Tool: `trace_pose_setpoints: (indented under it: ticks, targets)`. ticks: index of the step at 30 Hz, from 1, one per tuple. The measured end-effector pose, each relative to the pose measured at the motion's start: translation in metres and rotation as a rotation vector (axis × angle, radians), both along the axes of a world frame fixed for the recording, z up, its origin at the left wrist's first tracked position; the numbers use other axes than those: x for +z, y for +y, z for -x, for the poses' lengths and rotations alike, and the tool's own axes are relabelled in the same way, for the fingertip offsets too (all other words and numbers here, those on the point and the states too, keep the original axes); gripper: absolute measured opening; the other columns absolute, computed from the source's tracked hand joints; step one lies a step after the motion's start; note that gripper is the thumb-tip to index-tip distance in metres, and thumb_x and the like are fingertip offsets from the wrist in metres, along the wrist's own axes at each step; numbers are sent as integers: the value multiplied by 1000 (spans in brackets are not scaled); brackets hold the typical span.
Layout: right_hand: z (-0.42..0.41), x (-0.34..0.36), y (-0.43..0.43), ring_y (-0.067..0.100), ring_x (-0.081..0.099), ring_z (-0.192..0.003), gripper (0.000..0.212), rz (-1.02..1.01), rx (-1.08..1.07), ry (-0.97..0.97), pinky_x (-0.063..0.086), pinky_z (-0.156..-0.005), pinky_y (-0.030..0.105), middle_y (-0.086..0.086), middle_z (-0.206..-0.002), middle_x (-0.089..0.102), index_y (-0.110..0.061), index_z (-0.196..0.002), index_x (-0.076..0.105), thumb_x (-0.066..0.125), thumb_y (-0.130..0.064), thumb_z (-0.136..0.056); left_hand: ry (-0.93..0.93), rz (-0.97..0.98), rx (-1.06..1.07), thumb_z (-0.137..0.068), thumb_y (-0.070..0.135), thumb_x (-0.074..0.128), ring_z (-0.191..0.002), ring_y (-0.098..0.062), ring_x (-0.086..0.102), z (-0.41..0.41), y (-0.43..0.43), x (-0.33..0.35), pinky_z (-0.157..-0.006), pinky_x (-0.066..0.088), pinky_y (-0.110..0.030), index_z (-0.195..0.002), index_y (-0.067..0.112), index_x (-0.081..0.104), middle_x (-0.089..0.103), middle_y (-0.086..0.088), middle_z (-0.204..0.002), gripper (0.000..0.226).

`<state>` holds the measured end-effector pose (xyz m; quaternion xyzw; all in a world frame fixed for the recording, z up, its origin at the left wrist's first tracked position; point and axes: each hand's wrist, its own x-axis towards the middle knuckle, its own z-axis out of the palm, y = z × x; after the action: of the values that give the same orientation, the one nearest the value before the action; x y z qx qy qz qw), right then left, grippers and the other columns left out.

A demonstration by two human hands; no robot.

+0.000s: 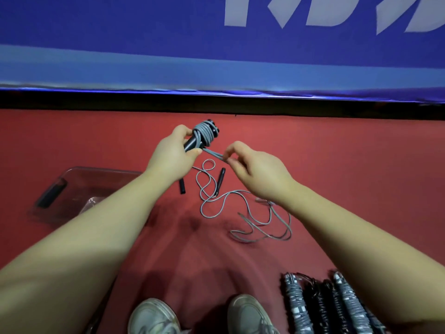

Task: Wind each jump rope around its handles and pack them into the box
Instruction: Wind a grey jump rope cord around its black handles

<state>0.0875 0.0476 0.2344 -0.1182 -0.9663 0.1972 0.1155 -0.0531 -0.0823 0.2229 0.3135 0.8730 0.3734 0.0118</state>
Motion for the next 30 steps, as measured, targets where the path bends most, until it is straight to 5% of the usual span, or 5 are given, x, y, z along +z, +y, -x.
trace_pose_setpoints:
  ticks: [6,12,20,24,30]
  targets:
    - [-1,32,-6,-4,46,-53,8,301,129,27,35,-55,9,-13,-65,51,-18,-95,60,52,-20,-95,193,188,-107,-89,22,62,-106,-38,59,-9,-1,-5,-83,48,-44,-127,16,44,64,-14,-118,42]
    - [3,49,9,0,34,-38,16,870,102,-52,28,-41,13,4,-74,61,-14,-86,60,50,-5,-94,261,328,-276,-90,25,59,-102,-37,59,-22,-2,-10,-72,44,-37,-131,20,45,65,-13,-114,43]
    - [7,50,29,-6,59,-66,13,359,178,-251,42,-71,9,-6,-77,71,-20,-92,65,67,-9,-85,204,422,-617,-87,28,65,-92,-30,60,-28,-11,-8,-75,45,-37,-125,22,49,66,-4,-101,41]
    - [12,48,30,-9,54,-71,11,40,333,-238,38,-68,8,-19,-77,58,-19,-91,73,73,-20,-80,152,460,-728,-87,26,65,-66,-9,46,-33,-15,-10,-60,33,-17,-114,20,53,53,11,-77,30]
    - [14,48,32,-11,52,-78,16,-18,580,-115,38,-72,8,-9,-81,57,-13,-90,74,72,-26,-80,11,419,-790,-86,27,68,-66,16,48,-40,-19,-7,-60,33,-10,-82,39,41,48,22,-67,29]
